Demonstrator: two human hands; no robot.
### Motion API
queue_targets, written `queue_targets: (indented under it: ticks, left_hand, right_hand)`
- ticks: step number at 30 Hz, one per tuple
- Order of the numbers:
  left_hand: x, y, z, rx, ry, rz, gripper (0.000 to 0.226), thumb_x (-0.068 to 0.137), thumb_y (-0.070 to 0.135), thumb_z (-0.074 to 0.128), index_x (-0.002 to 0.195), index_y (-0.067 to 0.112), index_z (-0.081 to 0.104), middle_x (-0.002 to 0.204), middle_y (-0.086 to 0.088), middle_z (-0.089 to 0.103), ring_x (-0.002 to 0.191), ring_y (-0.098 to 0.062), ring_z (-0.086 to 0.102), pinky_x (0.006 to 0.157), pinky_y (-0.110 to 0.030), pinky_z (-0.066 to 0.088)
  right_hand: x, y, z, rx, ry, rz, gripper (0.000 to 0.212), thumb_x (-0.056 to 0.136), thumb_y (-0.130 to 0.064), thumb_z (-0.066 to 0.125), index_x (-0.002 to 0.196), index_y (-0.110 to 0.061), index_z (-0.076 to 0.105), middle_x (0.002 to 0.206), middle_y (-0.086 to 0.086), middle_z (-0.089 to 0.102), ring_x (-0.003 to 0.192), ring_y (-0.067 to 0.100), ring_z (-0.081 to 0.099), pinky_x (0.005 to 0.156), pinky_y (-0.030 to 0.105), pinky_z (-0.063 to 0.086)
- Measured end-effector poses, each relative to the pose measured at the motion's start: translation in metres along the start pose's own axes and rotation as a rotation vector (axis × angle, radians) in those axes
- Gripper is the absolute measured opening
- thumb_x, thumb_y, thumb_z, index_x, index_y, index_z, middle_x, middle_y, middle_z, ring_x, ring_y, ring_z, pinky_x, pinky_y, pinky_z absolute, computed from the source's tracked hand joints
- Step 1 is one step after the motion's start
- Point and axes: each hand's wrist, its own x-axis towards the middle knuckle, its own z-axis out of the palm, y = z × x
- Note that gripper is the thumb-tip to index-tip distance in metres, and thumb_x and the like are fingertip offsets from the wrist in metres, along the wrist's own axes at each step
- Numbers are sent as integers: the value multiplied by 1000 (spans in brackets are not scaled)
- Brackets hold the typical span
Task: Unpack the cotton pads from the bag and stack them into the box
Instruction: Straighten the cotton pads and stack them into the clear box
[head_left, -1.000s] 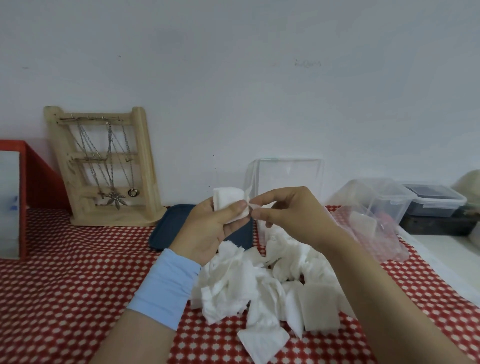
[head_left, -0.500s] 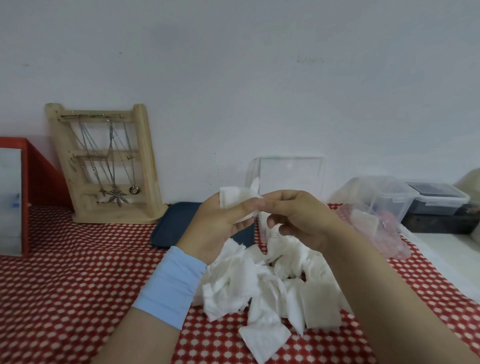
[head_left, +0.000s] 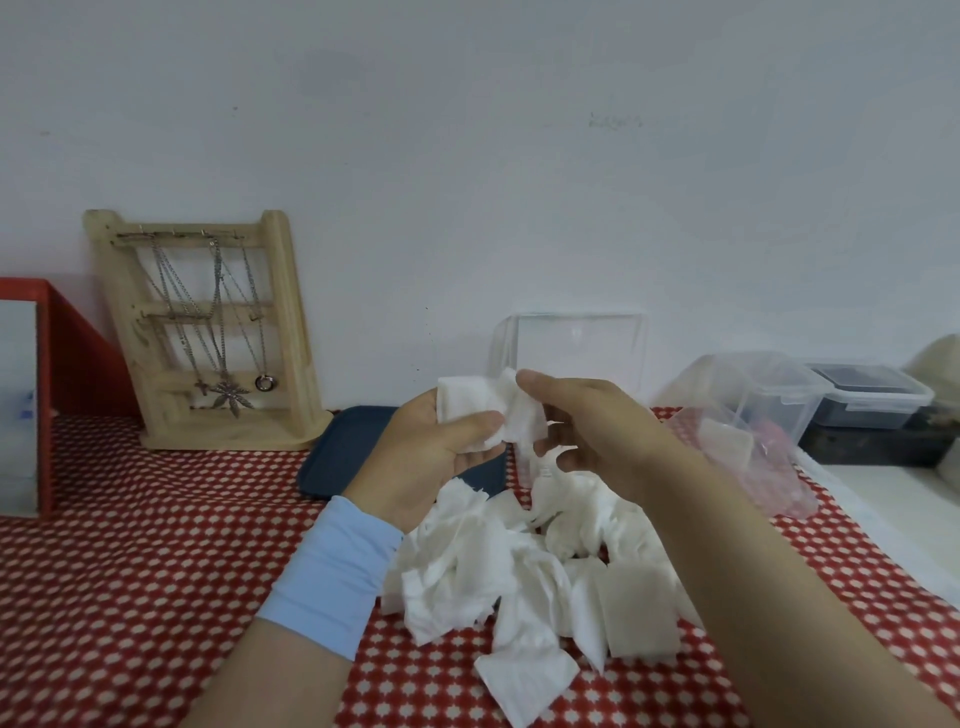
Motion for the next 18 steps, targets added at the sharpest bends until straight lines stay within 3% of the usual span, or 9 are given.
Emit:
queue_targets:
  ticks: [4, 9, 12, 14, 16, 18]
  left_hand:
    - [2, -2, -2, -12, 43, -3, 25, 94, 1, 66, 120, 3, 68, 116, -12, 76, 103, -21, 74, 78, -25, 60]
    - [2, -3, -1, -44, 47, -28, 22, 98, 5, 62, 119, 1, 68, 116, -14, 75, 106, -24, 74, 79, -28, 62]
    - [6, -2, -4, -208, 107, -110, 23, 101, 8, 56, 118, -4, 65, 117, -22, 73, 109, -35, 71, 83, -39, 64]
    - [8, -3, -7, -194, 146, -114, 23, 101, 9, 57, 117, -5, 65, 116, -22, 72, 108, -37, 72, 83, -40, 63]
    - [8, -6, -8, -96, 161, -96, 21, 99, 13, 62, 115, 1, 70, 115, -16, 75, 106, -30, 73, 82, -36, 63]
    - [6, -8, -7, -22, 139, -95, 22, 98, 16, 65, 116, 5, 72, 112, -10, 77, 104, -23, 74, 83, -32, 62]
  right_hand:
    - [1, 3, 0, -45, 135, -13, 28, 92, -32, 69, 100, -6, 77, 86, 2, 73, 64, 13, 63, 63, 29, 42]
    - [-1, 2, 1, -124, 99, -44, 20, 88, -30, 76, 100, -14, 78, 88, -2, 79, 71, 8, 69, 66, 25, 49]
    - [2, 4, -3, -63, 243, -104, 5, 89, -19, 76, 92, -16, 76, 79, -2, 77, 65, 9, 68, 56, 17, 50]
    - [3, 3, -10, -32, 341, -178, 3, 90, -16, 75, 88, -18, 75, 75, -3, 77, 66, 9, 69, 56, 15, 50]
    - [0, -2, -15, -28, 299, -235, 6, 91, -15, 73, 94, -12, 77, 74, 0, 77, 66, 10, 70, 60, 18, 49]
    - [-6, -8, -12, -36, 148, -268, 11, 91, -10, 72, 98, -3, 77, 70, 6, 74, 57, 10, 64, 55, 19, 47]
